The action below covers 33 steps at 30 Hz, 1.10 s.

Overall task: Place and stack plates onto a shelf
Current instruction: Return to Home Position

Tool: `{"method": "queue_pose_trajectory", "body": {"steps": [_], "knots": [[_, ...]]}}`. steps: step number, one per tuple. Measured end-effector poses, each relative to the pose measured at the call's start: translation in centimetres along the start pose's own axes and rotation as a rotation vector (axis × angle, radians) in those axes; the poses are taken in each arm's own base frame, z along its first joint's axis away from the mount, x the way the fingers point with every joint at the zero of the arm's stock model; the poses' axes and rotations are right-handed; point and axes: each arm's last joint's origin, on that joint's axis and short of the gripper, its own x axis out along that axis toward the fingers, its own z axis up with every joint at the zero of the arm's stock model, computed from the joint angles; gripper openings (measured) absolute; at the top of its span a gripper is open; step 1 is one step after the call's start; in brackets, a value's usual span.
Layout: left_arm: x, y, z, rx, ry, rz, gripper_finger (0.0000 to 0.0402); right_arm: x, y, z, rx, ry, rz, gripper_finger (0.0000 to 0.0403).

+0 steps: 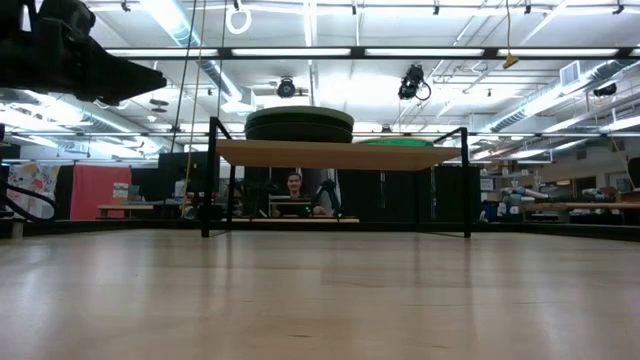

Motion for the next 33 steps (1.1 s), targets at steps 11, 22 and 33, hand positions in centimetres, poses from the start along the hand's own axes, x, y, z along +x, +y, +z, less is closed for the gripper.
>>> {"method": "queue_pose_trajectory", "body": {"steps": [11, 22, 33], "knots": [[0.0, 0.0, 0.0, 0.000, -0.001, 0.000, 0.0155, -1.0, -0.3, -2.0, -0.074, -0.006, 0.055, 0.0155], [0.0, 0.0, 0.0, -0.001, -0.002, 0.000, 0.0155, -0.8, -3.2, -11.0, -0.055, -0.121, -0.001, 0.0155], [0.0, 0.0, 0.0, -0.002, -0.001, 0.000, 0.0156, -2.0, -5.3, -15.5, -0.055, -0.303, -0.045, 0.0155]]}}
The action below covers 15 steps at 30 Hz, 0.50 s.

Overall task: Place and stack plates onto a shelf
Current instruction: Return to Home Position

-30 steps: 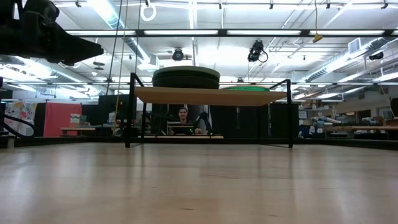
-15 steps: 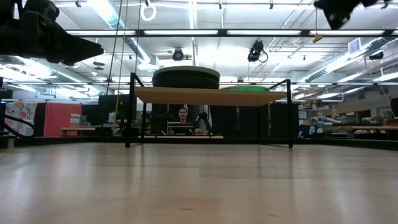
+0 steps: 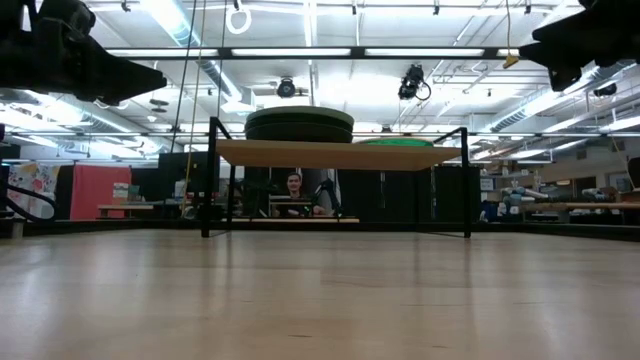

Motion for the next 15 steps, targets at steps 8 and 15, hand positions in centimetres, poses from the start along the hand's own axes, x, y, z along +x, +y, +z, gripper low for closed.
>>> {"method": "queue_pose_trajectory", "body": {"steps": [8, 15], "knots": [[0.0, 0.0, 0.1, -0.003, -0.005, 0.000, 0.0156, 0.1, -0.1, -0.1, -0.081, -0.047, -0.015, 0.0155], [0.0, 0.0, 0.0, -0.002, -0.003, 0.000, 0.0156, 0.1, -0.2, 0.6, -0.051, -0.133, -0.032, 0.0155]]}}
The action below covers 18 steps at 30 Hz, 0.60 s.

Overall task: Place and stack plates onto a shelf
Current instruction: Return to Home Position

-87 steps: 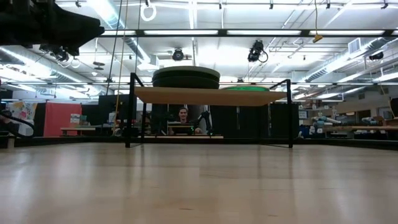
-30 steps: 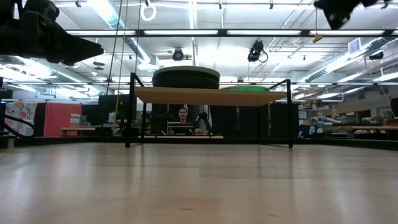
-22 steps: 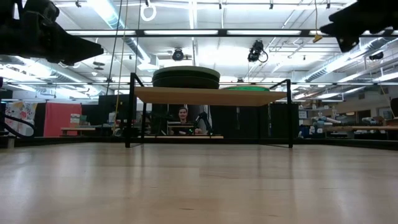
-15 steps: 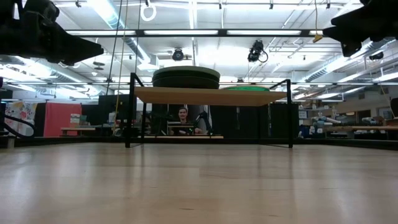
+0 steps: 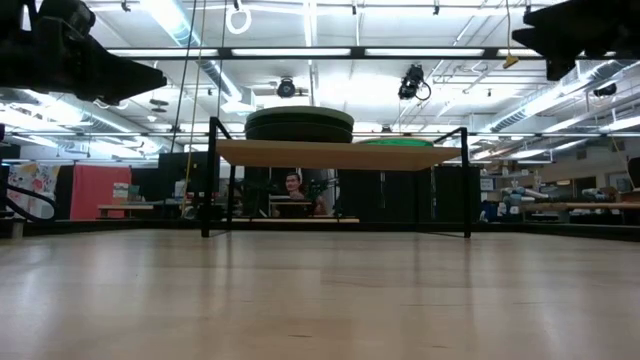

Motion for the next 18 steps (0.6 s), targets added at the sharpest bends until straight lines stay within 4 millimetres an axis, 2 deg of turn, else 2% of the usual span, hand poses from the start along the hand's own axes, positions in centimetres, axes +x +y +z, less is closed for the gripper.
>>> {"method": "queue_pose_trajectory", "body": {"steps": [8, 18], "knots": [[0.0, 0.0, 0.0, -0.001, -0.001, 0.000, 0.0156, 1.5, 0.2, -4.0, -0.018, -0.201, -0.061, 0.0155], [0.0, 0.0, 0.0, -0.001, -0.001, 0.000, 0.0156, 1.7, -0.3, -4.5, -0.211, -0.148, -0.129, 0.0155]]}}
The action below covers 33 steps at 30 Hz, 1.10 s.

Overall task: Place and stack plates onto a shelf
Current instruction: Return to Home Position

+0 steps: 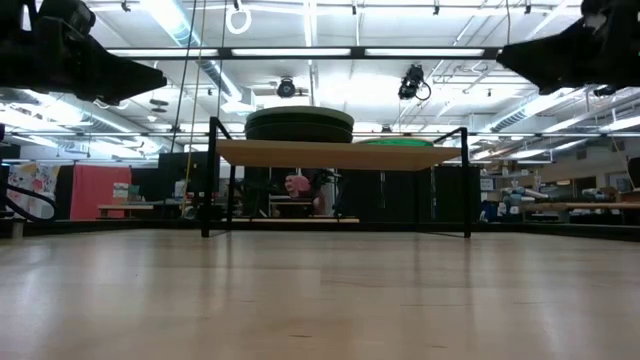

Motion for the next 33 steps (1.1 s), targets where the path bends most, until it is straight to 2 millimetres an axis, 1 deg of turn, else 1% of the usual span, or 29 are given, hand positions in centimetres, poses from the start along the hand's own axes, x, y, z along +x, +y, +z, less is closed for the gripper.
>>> {"method": "queue_pose_trajectory", "body": {"steps": [4, 8, 13, 21, 25, 29, 33], "knots": [[0.0, 0.0, 0.0, 0.000, 0.000, 0.000, 0.0156, 0.0, 0.0, -0.8, -0.071, 0.082, -0.025, 0.0155], [0.0, 0.0, 0.0, 0.000, 0.000, 0.000, 0.0156, 0.0, -0.2, -1.6, -0.101, 0.139, -0.055, 0.0155], [0.0, 0.0, 0.0, 0.000, 0.000, 0.000, 0.0156, 0.1, -0.6, -1.7, -0.102, 0.150, -0.094, 0.0155], [0.0, 0.0, 0.0, 0.000, 0.000, 0.000, 0.0156, 0.3, -1.9, -2.1, -0.119, 0.186, -0.229, 0.0155], [0.0, 0.0, 0.0, 0.000, 0.000, 0.000, 0.0156, 0.2, -2.2, -2.6, -0.080, 0.231, -0.246, 0.0155], [0.0, 0.0, 0.0, 0.000, 0.000, 0.000, 0.0156, 0.3, -2.3, -2.7, -0.041, 0.229, -0.243, 0.0155], [0.0, 0.0, 0.0, 0.000, 0.000, 0.000, 0.0156, 0.3, -2.3, -2.7, -0.043, 0.229, -0.249, 0.0155]]}}
